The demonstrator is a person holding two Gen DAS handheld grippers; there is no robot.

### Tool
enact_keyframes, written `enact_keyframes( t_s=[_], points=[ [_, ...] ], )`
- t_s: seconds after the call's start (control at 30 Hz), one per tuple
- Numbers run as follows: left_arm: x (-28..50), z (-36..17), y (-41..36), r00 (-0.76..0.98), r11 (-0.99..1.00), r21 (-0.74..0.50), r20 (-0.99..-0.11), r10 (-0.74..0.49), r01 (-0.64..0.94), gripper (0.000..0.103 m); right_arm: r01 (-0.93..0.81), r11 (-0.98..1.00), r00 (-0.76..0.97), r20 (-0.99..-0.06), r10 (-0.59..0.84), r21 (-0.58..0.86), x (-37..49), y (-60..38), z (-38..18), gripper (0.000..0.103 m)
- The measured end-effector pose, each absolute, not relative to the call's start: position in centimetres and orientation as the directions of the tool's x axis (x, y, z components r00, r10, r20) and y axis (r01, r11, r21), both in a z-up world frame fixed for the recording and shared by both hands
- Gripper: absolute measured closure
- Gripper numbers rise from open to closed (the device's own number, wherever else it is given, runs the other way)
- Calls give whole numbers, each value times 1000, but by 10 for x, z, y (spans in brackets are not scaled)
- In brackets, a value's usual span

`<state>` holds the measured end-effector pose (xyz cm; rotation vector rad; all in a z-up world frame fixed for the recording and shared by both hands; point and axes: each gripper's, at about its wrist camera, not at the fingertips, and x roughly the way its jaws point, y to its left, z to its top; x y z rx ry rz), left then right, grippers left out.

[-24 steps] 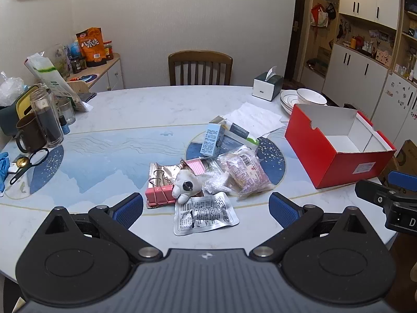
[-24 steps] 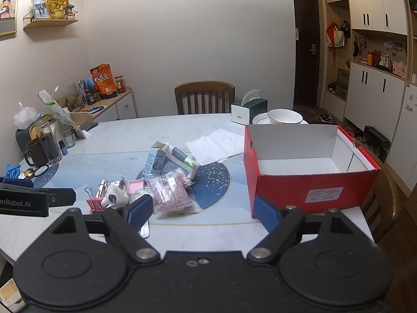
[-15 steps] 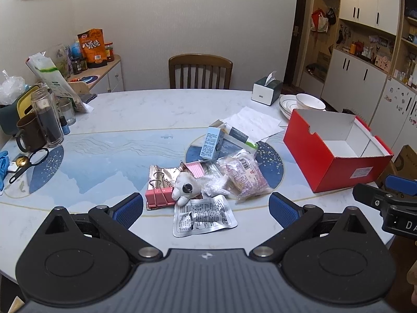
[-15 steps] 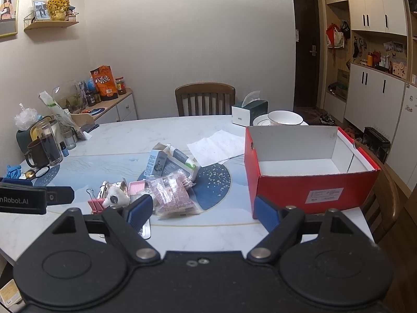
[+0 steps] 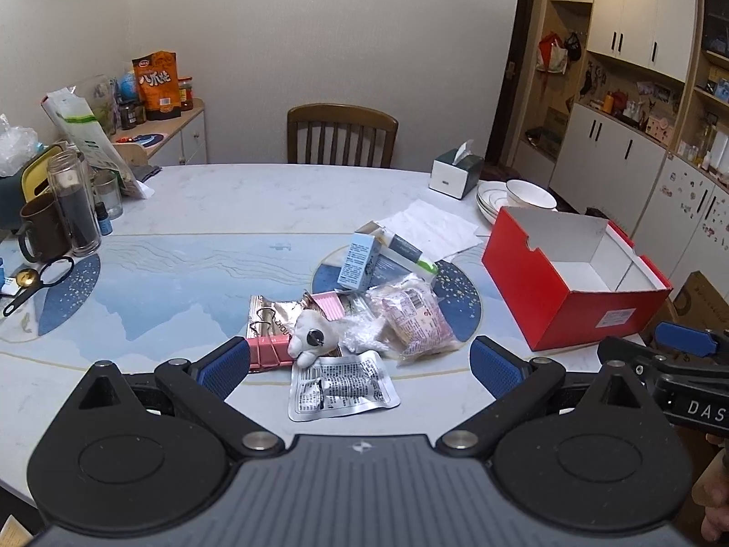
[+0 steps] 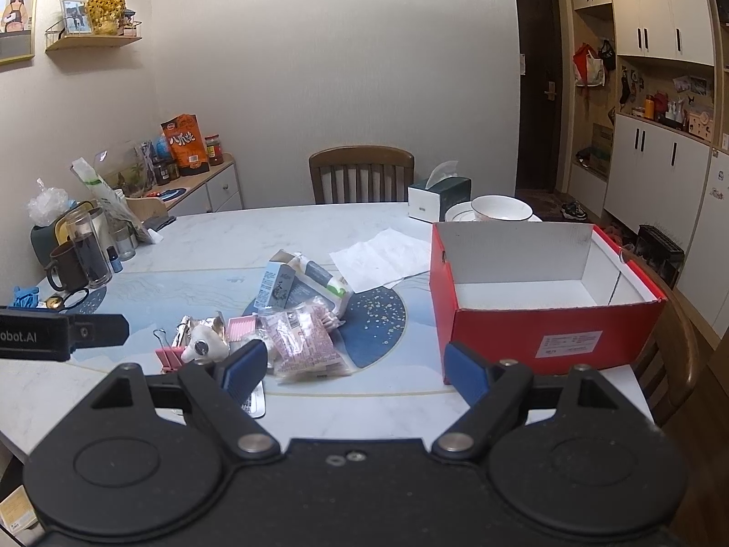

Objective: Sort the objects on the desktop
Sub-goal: 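Move both tools toward the pile of items on the table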

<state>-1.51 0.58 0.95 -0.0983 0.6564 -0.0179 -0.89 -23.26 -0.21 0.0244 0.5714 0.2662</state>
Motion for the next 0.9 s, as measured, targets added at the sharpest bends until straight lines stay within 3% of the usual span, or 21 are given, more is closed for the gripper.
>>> enact_keyframes(
  t_s=[0.27, 0.9],
  points=[
    [-9, 5, 7, 774, 996, -77, -633, -7, -54, 0, -275, 958, 798, -537, 274, 81, -5, -229, -6, 19],
    [64, -44, 66, 724, 993, -114, -687, -58, -28, 0, -332, 943, 733, -620, 280, 32, 62, -173, -39, 19]
  ],
)
